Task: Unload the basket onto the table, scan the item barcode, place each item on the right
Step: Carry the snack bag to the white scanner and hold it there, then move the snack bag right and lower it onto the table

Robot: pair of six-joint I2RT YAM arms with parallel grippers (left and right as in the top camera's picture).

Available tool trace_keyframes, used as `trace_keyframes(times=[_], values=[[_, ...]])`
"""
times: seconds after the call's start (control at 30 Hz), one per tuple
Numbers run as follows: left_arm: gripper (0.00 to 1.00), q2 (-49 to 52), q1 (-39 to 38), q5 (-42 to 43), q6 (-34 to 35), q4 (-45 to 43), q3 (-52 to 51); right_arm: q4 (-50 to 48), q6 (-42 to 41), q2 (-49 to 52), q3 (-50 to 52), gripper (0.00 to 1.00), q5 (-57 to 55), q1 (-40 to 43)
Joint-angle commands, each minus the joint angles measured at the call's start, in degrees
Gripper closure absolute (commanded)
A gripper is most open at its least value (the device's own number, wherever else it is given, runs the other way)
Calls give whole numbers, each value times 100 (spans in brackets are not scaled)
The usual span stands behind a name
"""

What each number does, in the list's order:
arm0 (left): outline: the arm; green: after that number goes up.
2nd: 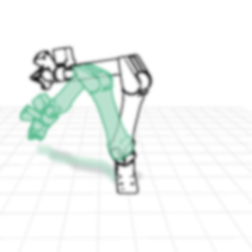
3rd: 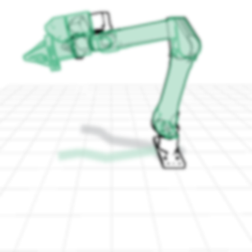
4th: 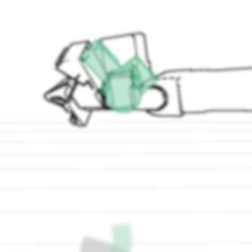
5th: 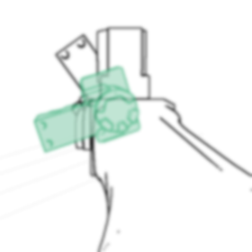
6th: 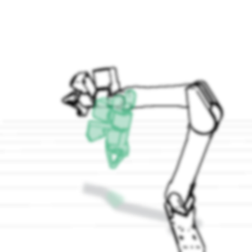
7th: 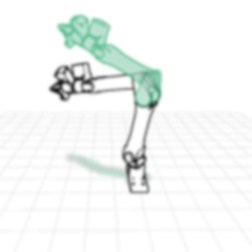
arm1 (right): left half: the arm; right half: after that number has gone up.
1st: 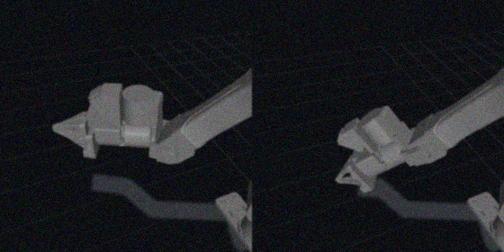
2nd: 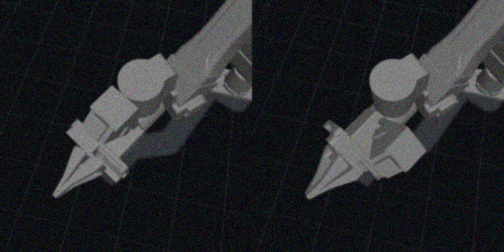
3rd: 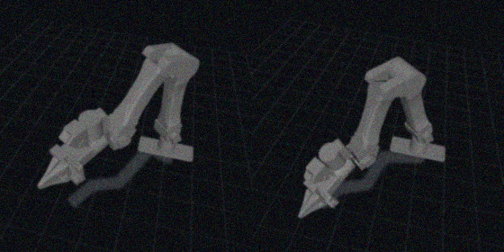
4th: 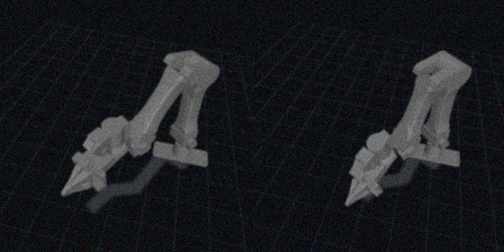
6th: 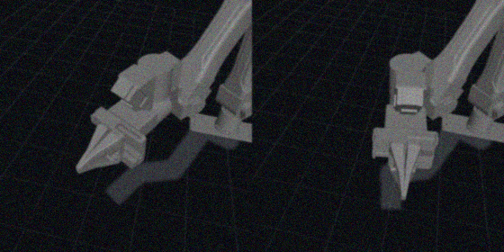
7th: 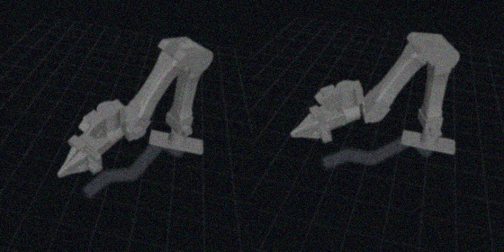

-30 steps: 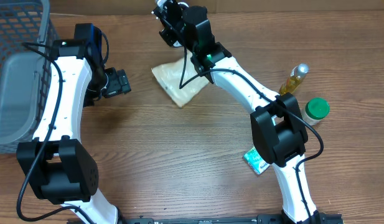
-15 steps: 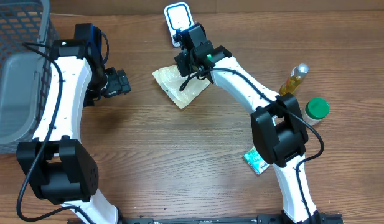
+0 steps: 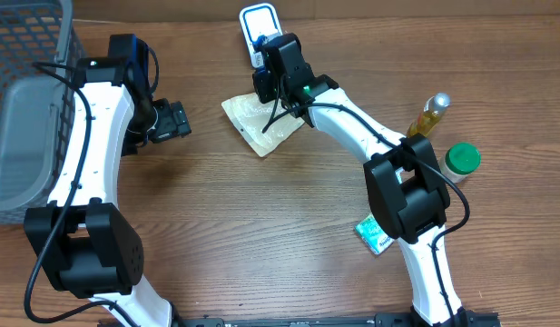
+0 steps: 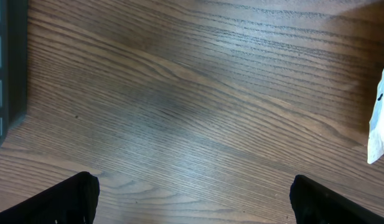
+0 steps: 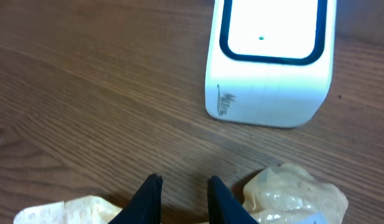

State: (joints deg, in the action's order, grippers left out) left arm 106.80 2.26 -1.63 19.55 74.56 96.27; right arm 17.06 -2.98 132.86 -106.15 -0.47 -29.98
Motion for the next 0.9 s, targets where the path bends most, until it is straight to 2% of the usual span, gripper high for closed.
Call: trace_keyframes(times=[0.0,0.17,0.3,0.47,0.7,0.87], values=[[0,33,-4,-42,-26,-7,101,-72,-26,33,-20,78,-57,37],[0,33,-7,-42,-26,-7,101,195,-26,308,-20,76,-101,74],[0,33,-7,-42,-26,-7,101,787,-26,378,-22,73,-98,164],[1,33,-9,-39,-26,-7,101,1947,-28,140,-48,71,-92,199],[0,33,-9,-42,-26,-7,101,4387,-22,-227,-48,65,-98,286],[1,33,-2,-42,-26,-7,101,4909,-26,-551,-48,56,-92,310]])
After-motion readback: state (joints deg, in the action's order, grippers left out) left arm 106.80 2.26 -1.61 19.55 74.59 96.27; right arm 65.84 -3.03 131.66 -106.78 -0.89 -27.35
